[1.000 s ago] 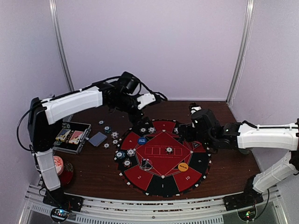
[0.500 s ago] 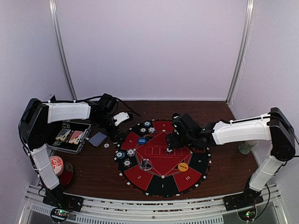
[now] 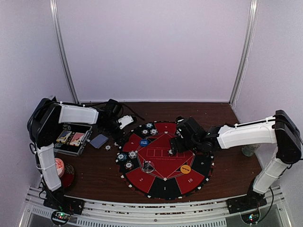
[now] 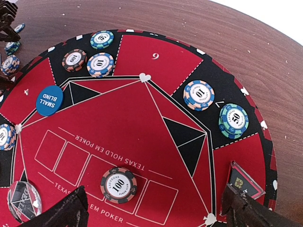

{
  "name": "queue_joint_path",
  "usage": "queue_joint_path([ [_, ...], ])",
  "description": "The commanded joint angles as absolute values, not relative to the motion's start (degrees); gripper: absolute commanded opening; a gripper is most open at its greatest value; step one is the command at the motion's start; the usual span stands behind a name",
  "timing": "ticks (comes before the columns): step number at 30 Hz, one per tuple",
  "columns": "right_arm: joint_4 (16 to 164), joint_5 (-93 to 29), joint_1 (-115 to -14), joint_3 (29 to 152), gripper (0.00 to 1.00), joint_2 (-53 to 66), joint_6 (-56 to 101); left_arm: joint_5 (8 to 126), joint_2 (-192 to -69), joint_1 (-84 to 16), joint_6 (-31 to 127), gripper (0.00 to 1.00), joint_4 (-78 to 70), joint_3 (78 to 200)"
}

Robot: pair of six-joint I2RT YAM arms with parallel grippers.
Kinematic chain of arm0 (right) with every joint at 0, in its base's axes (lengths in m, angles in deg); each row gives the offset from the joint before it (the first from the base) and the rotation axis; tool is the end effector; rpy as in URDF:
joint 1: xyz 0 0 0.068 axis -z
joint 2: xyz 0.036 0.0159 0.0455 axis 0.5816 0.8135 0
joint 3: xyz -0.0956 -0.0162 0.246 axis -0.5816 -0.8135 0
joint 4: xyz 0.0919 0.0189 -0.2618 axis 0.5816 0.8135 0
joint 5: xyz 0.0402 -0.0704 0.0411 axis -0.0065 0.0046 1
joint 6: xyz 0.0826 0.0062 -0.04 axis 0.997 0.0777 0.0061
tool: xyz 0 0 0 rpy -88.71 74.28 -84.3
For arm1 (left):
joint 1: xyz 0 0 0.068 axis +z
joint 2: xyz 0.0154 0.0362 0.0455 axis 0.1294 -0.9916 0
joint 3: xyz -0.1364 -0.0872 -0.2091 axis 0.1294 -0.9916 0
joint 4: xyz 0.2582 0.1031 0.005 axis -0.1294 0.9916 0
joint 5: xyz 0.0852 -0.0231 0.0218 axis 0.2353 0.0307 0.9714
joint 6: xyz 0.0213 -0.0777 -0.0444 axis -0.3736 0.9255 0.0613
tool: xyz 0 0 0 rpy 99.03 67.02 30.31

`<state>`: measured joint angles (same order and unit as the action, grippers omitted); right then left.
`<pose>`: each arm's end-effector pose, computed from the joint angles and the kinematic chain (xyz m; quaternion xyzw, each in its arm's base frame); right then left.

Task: Distribute texas hold em gaming equipment
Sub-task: Move the poker chips pile to the center of the board.

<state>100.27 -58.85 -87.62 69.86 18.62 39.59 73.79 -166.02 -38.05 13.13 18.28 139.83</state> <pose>0.2538 0.2821 0.1402 -0.1662 0.9095 0.0950 0.3690 0.3761 -0.2247 0.1044 0.4354 0.8575 -0.0290 0.2726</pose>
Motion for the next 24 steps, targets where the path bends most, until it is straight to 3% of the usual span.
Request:
queue_joint_path([
  [1, 99.06, -58.82, -87.77, 68.92, 1.00, 16.90, 39.33, 78.43, -168.14, -38.41, 11.96, 0.98, 15.13, 140.30],
  [24, 98.95, -58.46, -87.86, 68.67, 1.00, 16.50, 38.98, 87.10, -164.75, -37.77, 8.76, 0.98, 15.85, 132.46],
])
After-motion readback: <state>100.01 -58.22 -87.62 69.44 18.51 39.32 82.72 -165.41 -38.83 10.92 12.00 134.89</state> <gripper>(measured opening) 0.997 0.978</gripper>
